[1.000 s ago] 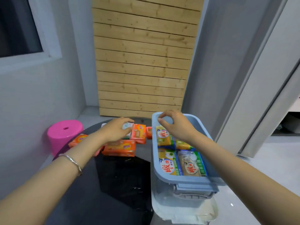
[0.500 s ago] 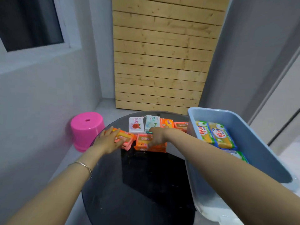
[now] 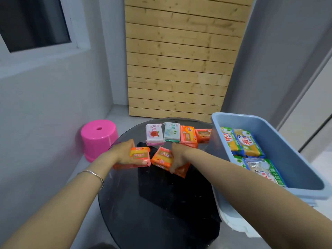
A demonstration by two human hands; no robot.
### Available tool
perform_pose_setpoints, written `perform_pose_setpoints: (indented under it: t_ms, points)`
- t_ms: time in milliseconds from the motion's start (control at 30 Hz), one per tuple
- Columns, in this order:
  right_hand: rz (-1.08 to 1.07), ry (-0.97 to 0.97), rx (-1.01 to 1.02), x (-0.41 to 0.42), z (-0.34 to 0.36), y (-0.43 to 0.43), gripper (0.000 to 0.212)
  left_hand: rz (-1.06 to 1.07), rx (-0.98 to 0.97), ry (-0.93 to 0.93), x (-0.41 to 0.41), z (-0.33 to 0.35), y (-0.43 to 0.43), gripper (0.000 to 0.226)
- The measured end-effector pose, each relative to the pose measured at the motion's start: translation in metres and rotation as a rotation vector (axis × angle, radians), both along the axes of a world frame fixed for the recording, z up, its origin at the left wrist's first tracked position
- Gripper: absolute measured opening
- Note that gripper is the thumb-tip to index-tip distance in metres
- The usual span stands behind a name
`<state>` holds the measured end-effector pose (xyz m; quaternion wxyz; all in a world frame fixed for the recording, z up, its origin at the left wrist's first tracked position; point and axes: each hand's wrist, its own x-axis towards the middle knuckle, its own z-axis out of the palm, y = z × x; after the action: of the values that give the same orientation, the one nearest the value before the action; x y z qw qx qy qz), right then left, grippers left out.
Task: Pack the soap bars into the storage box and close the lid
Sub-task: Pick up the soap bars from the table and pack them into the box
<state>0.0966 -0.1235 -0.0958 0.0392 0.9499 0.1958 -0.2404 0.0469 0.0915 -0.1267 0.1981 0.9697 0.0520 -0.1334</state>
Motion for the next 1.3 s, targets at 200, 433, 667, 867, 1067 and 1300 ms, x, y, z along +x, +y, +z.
perform_pose_setpoints:
  t_ms: [200, 433, 667, 867, 1067, 1300]
  points:
    - [-0.058, -0.008, 0.371, -0.017, 0.067, -0.022, 0.072, 0.063, 0.129, -0.165, -0.02, 0.007, -0.013, 0.084]
    - [-0.209, 0.166, 1.165, -0.05, 0.13, -0.107, 0.083, 0.218, -0.542, -0.363, -0.01, 0.076, -0.075, 0.076]
    - [-0.457, 0.331, 1.606, -0.06, 0.144, -0.197, 0.065, 0.07, -0.791, -0.335, -0.007, 0.136, -0.19, 0.059]
    - [-0.637, 0.267, 1.673, -0.056, 0.129, -0.251, 0.062, 0.056, -0.813, -0.341, -0.001, 0.142, -0.249, 0.054]
    - [-0.583, 0.197, 1.692, -0.05, 0.115, -0.275, 0.063, -0.096, -0.482, -0.421, 0.005, 0.131, -0.279, 0.047]
    - [-0.386, 0.093, 1.322, -0.046, 0.101, -0.276, 0.083, -0.317, 0.045, -0.398, 0.01, 0.112, -0.27, 0.037]
